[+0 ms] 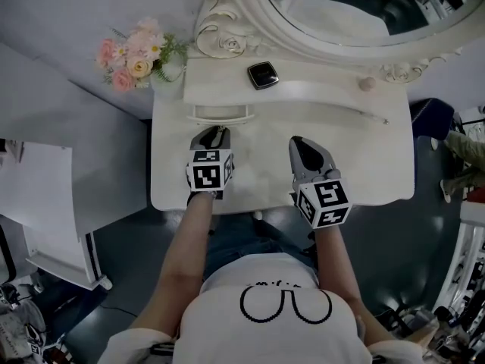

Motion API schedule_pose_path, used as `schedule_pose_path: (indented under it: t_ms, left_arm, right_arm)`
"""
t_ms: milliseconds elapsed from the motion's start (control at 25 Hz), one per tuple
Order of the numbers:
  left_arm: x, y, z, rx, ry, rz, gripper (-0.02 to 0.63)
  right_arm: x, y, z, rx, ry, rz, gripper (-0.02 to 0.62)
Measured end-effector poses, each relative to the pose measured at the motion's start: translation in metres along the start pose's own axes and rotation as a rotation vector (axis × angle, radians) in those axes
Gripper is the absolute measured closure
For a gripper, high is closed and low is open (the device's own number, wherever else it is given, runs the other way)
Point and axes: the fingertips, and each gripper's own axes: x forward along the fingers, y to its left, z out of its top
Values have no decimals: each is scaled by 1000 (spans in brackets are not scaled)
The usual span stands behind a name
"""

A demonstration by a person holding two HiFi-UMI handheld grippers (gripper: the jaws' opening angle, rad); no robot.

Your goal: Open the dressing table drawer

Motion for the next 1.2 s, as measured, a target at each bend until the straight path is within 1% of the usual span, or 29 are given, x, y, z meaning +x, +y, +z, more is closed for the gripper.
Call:
schedule_pose_path:
  t_ms: [160, 440, 640, 800, 1040, 1200]
  left_arm:
    - [-8, -3, -6, -4, 1, 1, 517]
    - [-16, -7, -15, -9, -17, 17, 517]
    - [-19, -7, -14, -5, -20, 26, 509]
    - [-32, -9, -10, -2, -27, 34, 509]
    - [-61, -5, 11, 15, -93, 61, 508]
    - [-82, 3, 48, 17, -179, 84, 509]
  right_arm:
    - [-7, 7, -1, -10, 3, 16, 600]
    - [-20, 10, -10, -18, 21, 18, 600]
    - [-25, 8, -9, -19, 15, 20, 600]
    - [-27, 10, -3, -22, -2, 25, 600]
    - [-25, 11, 25, -37, -70, 30, 600]
    - [-26, 14, 52, -35, -136, 34, 600]
